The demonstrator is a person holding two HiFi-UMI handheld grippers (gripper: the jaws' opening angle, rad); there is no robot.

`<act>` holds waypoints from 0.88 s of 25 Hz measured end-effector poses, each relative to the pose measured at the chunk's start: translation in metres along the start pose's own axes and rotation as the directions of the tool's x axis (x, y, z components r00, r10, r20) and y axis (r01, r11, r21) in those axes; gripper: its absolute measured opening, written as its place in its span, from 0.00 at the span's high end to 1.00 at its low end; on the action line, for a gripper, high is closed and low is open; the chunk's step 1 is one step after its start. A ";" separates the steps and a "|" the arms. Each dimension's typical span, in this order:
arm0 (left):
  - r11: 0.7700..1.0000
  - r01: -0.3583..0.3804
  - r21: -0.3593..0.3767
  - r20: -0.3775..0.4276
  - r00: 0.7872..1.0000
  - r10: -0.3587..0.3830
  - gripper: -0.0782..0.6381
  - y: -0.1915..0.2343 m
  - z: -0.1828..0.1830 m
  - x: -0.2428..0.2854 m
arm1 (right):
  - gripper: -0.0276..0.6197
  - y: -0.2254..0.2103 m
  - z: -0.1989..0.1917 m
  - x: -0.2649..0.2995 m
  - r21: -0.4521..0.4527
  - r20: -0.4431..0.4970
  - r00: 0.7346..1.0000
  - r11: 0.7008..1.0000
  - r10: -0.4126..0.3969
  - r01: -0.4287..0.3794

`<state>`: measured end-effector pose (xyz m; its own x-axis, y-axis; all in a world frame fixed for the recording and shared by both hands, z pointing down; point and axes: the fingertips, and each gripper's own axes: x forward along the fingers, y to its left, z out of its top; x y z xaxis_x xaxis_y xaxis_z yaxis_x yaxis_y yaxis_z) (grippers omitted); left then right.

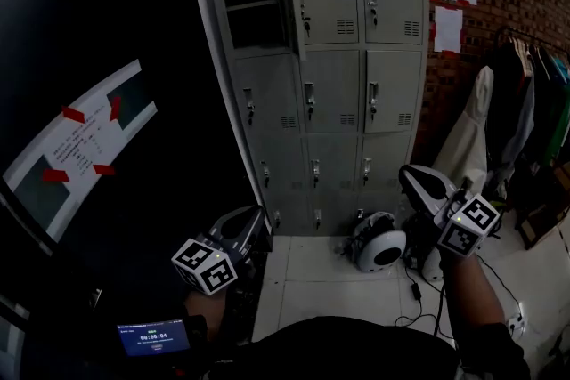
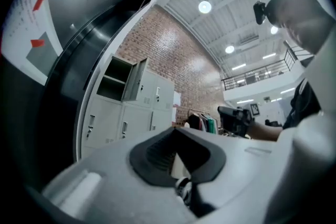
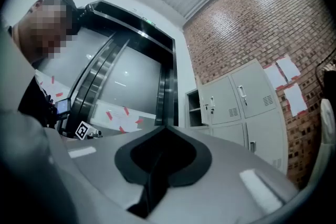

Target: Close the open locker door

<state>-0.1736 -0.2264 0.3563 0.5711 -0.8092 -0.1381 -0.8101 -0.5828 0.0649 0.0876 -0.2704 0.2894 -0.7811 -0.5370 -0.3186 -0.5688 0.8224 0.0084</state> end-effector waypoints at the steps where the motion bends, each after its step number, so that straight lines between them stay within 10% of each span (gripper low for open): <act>1: 1.000 -0.022 0.010 0.004 1.000 0.022 0.89 0.009 0.004 0.018 | 0.96 -0.019 0.001 0.013 0.001 0.009 1.000 1.000 0.021 -0.021; 22: 0.994 -0.059 0.089 0.066 0.996 0.053 0.89 0.262 0.072 0.249 | 0.96 -0.243 -0.018 0.348 -0.126 0.026 0.985 0.978 0.171 -0.167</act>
<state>-0.2534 -0.5758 0.2673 0.5169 -0.8325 -0.1995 -0.8511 -0.5248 -0.0153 -0.0508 -0.6602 0.1940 -0.8599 -0.3833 -0.3370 -0.4586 0.8701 0.1804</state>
